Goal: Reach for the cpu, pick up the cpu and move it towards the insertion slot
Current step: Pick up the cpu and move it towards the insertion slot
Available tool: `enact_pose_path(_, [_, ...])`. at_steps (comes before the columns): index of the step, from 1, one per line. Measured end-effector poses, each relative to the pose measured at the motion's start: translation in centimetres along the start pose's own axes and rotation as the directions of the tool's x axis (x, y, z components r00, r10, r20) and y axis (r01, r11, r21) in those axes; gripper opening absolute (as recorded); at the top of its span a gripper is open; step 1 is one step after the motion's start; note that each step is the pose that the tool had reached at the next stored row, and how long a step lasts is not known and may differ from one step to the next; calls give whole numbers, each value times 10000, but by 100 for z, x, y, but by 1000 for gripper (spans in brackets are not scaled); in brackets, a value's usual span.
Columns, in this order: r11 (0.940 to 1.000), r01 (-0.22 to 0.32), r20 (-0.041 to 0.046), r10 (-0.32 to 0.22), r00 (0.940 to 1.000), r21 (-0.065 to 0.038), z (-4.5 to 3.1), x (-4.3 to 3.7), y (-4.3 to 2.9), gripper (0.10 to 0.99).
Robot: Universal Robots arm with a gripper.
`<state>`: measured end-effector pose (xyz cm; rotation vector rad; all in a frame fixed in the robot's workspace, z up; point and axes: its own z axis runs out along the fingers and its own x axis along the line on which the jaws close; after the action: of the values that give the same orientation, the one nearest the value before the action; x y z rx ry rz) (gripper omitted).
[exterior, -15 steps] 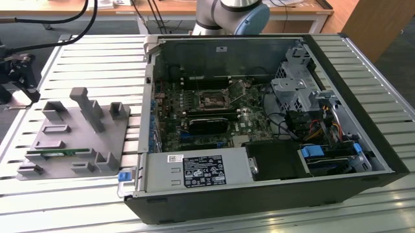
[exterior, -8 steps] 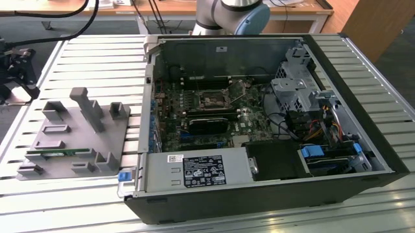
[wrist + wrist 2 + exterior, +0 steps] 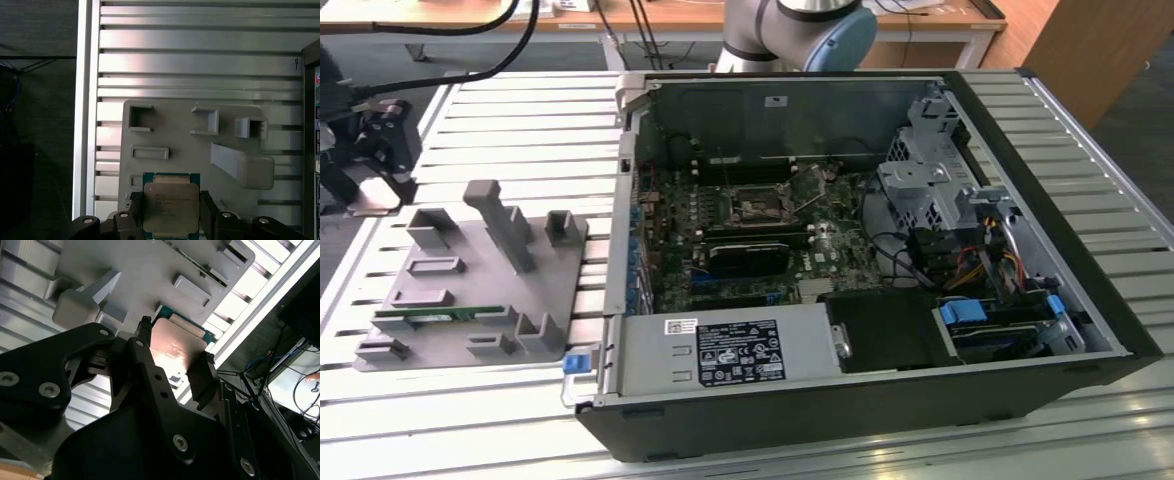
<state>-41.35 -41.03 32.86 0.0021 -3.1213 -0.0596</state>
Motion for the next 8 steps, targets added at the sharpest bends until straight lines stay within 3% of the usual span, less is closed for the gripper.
enact_pose_path(4, [10000,1,-2,-1,10000,1,-20,-69,0,541])
enact_pose_path(8, [10000,0,1,0,10000,0,-121,-75,5,541])
